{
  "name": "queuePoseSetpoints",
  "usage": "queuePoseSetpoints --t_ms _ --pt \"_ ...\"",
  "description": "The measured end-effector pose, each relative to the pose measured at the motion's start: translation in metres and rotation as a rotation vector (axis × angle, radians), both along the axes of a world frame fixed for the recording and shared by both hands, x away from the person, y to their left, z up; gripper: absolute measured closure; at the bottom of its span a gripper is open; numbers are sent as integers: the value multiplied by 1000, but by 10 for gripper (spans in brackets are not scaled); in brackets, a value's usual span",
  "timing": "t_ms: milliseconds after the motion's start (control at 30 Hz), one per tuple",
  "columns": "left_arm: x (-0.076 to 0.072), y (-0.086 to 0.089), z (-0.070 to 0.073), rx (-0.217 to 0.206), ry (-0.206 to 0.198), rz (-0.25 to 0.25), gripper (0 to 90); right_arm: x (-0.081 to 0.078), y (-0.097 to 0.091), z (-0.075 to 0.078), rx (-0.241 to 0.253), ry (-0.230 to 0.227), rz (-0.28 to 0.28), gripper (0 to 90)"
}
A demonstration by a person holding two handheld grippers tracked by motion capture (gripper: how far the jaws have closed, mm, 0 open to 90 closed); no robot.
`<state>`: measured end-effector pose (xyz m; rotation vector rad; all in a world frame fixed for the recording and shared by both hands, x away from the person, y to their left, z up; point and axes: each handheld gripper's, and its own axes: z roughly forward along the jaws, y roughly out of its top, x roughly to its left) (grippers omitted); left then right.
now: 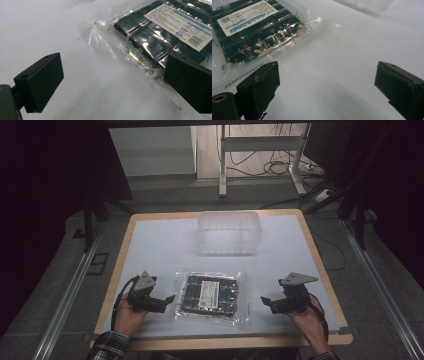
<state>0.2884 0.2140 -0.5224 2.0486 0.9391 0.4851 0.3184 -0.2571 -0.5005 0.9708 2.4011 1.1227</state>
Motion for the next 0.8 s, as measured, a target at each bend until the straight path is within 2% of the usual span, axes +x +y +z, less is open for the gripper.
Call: queuePoseSetpoints --t_ms 67,167,333,533,800 --pt "0 1 0 -7 -4 -6 37 0 1 0 -2 0 2 59" --pt "2 4 -1 -41 9 -17 41 -1 3 0 -8 -4 4 57" --pt "2 3 0 -57 13 -23 47 -1 3 0 13 8 0 56" --pt "0 2 1 -51 4 -20 44 -2 5 1 27 11 -1 54" --pt "0 0 1 -24 -2 -19 37 -3 9 3 29 16 8 55"
